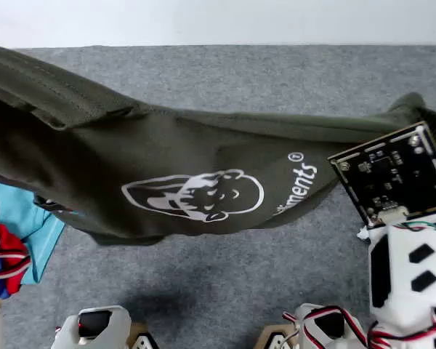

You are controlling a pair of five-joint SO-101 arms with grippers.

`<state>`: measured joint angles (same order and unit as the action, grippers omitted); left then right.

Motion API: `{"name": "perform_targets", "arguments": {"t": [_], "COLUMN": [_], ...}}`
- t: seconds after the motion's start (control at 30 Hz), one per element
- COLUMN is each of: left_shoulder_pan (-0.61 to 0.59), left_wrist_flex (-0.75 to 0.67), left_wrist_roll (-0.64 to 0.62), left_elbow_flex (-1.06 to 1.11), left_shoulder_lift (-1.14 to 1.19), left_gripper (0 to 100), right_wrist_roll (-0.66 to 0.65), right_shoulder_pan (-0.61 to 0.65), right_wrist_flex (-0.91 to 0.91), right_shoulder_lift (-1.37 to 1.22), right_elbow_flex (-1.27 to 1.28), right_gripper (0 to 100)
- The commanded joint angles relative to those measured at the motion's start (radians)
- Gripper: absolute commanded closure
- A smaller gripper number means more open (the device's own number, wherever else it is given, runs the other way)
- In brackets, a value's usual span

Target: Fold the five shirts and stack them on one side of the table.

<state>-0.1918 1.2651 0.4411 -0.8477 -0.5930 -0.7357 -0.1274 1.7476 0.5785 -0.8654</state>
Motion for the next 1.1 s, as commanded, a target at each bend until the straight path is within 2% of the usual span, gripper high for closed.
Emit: {"name": "perform_targets", "arguments": {"t": [0.0, 0.2, 0.37, 0.53, 0.67, 0.77, 0.97, 1.07], "left_shoulder_pan": [0.000, 0.000, 0.000, 0.006, 0.029, 0.058, 0.109, 0.132], "left_wrist_flex": [-0.025, -0.029, -0.008, 0.011, -0.017, -0.109, -0.470, -0.620], "left_wrist_roll": [0.008, 0.009, 0.009, 0.011, 0.011, 0.011, 0.011, 0.011], "left_elbow_flex": [-0.010, -0.084, -0.039, 0.191, 0.467, 0.714, 1.188, 1.348], "left_shoulder_lift": [0.002, 0.008, 0.009, 0.011, 0.012, 0.012, 0.012, 0.046], "left_gripper": [100, 100, 100, 100, 100, 100, 100, 100], "right_wrist_roll": [0.014, 0.014, 0.012, 0.014, 0.021, 0.069, 0.077, 0.077], "right_shoulder_pan": [0.008, 0.007, 0.010, 0.053, 0.107, 0.130, 0.183, 0.194], "right_wrist_flex": [0.044, 0.045, 0.047, 0.016, -0.107, -0.266, -0.627, -0.797], "right_shoulder_lift": [0.024, 0.028, 0.016, 0.015, 0.016, 0.016, 0.013, -0.031], "right_elbow_flex": [-0.031, -0.029, -0.002, 0.267, 0.557, 0.763, 1.145, 1.270], "right_gripper": [98.5, 98.5, 98.5, 98.5, 98.5, 98.5, 98.4, 98.4]}}
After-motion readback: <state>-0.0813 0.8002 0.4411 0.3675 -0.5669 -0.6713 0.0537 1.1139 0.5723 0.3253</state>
